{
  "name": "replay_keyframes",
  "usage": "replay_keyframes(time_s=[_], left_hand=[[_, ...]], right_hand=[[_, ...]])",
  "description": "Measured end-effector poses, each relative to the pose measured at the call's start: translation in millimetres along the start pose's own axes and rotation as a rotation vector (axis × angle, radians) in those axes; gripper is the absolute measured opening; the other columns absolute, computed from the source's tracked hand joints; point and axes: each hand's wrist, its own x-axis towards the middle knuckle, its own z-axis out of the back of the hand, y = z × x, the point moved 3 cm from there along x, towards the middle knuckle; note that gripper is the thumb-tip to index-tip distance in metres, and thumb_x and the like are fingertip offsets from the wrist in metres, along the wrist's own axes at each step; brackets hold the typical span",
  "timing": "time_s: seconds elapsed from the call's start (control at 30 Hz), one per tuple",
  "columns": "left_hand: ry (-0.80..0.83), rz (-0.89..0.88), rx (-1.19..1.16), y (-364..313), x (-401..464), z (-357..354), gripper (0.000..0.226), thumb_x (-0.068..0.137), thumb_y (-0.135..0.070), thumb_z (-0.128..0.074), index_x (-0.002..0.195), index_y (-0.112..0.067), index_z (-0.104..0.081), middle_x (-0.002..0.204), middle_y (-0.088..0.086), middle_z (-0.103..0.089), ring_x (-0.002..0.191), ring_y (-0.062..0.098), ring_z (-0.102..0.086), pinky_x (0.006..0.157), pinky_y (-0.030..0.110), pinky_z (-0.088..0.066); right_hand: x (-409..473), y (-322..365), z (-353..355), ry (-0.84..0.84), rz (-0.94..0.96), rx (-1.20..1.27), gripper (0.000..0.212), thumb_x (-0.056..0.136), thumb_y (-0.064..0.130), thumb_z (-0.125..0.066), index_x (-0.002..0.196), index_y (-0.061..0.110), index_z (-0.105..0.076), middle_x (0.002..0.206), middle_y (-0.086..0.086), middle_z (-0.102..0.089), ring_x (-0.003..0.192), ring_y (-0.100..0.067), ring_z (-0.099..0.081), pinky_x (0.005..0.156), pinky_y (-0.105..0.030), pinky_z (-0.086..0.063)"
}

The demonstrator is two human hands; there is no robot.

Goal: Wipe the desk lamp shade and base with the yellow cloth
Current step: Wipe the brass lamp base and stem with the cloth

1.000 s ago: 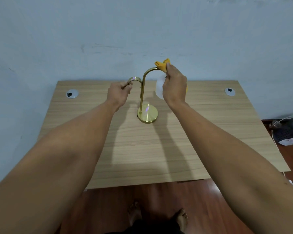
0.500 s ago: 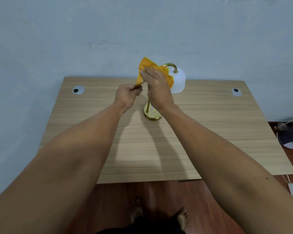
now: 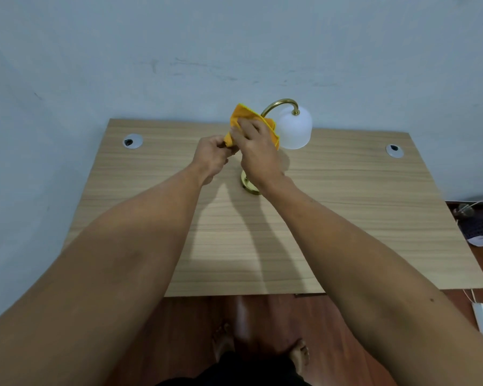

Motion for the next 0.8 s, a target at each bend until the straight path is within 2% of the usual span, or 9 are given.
replay_keyframes(time_s=[0.1, 0.2, 0.27, 0.3, 0.4, 0.5, 0.63, 0.7, 0.8], left_hand=[[0.018, -0.005, -0.003, 1, -1, 0, 0.016, 0.091, -0.001, -0.067, 0.091, -0.015, -0.073, 0.085, -0.001, -0.069, 0.079, 0.008, -0.061, 0.068, 0.025, -0.044], [0.007, -0.003, -0.020, 1, -2, -2, 0.015, 0.090, -0.002, -0.067, 0.095, -0.014, -0.075, 0.090, 0.001, -0.070, 0.080, 0.012, -0.057, 0.068, 0.025, -0.044], [-0.005, -0.012, -0.020, 2, -3, -1, 0.017, 0.090, 0.000, -0.067, 0.084, -0.015, -0.073, 0.080, -0.001, -0.067, 0.071, 0.007, -0.056, 0.064, 0.019, -0.044], [-0.006, -0.020, -0.007, 2, -3, 0, 0.018, 0.091, 0.002, -0.066, 0.084, -0.013, -0.072, 0.078, -0.003, -0.065, 0.065, 0.000, -0.057, 0.061, 0.014, -0.044], [0.001, -0.051, 0.034, 2, -3, 1, 0.020, 0.093, 0.005, -0.061, 0.105, -0.003, -0.074, 0.083, -0.002, -0.067, 0.060, -0.014, -0.058, 0.058, 0.004, -0.043], [-0.005, -0.065, 0.045, -1, -3, -3, 0.023, 0.094, 0.004, -0.061, 0.112, -0.002, -0.073, 0.086, -0.005, -0.069, 0.063, -0.015, -0.061, 0.060, 0.002, -0.044], [0.024, -0.045, 0.049, -2, 0, -1, 0.024, 0.092, -0.005, -0.069, 0.115, -0.004, -0.074, 0.100, -0.001, -0.073, 0.076, -0.009, -0.062, 0.068, 0.006, -0.044], [0.029, -0.040, 0.067, -1, 1, 1, 0.024, 0.092, -0.004, -0.069, 0.115, -0.004, -0.074, 0.099, -0.001, -0.073, 0.074, -0.011, -0.061, 0.069, 0.008, -0.043], [0.040, -0.069, 0.096, -3, 0, 0, 0.020, 0.093, -0.002, -0.067, 0.112, -0.003, -0.074, 0.089, -0.005, -0.070, 0.063, -0.017, -0.059, 0.061, 0.002, -0.043]], right_hand=[[2, -6, 6, -0.031, 0.071, -0.018, 0.052, 0.080, 0.003, -0.029, 0.114, 0.001, -0.068, 0.124, -0.014, -0.066, 0.109, -0.038, -0.059, 0.088, -0.044, -0.052], [3, 0, 7, -0.025, -0.087, 0.010, 0.038, 0.079, -0.005, -0.048, 0.111, 0.002, -0.068, 0.119, -0.012, -0.066, 0.111, -0.036, -0.058, 0.087, -0.039, -0.048], [5, 5, 3, -0.013, -0.035, 0.011, 0.030, 0.077, -0.008, -0.055, 0.101, 0.002, -0.069, 0.112, -0.010, -0.069, 0.106, -0.033, -0.060, 0.084, -0.035, -0.048], [4, 4, 3, -0.007, 0.039, 0.011, 0.031, 0.078, -0.007, -0.050, 0.101, 0.001, -0.070, 0.112, -0.009, -0.069, 0.106, -0.032, -0.060, 0.086, -0.034, -0.048], [0, -7, 7, 0.028, 0.209, -0.010, 0.043, 0.081, -0.007, -0.047, 0.116, 0.002, -0.069, 0.121, -0.007, -0.068, 0.114, -0.031, -0.059, 0.095, -0.035, -0.049], [0, -15, 8, 0.036, 0.144, -0.017, 0.051, 0.076, -0.016, -0.057, 0.121, 0.005, -0.067, 0.126, -0.007, -0.066, 0.112, -0.034, -0.057, 0.091, -0.041, -0.052], [2, -10, 14, 0.090, -0.038, -0.052, 0.056, 0.077, -0.017, -0.054, 0.129, 0.004, -0.060, 0.130, -0.014, -0.060, 0.108, -0.040, -0.052, 0.080, -0.045, -0.051], [6, -8, 16, 0.117, -0.010, -0.068, 0.048, 0.079, -0.014, -0.054, 0.124, 0.003, -0.062, 0.127, -0.013, -0.061, 0.106, -0.039, -0.051, 0.078, -0.046, -0.052], [8, -16, 17, 0.129, 0.142, -0.049, 0.044, 0.077, -0.014, -0.054, 0.114, 0.006, -0.067, 0.120, -0.006, -0.065, 0.102, -0.036, -0.052, 0.075, -0.045, -0.052]])
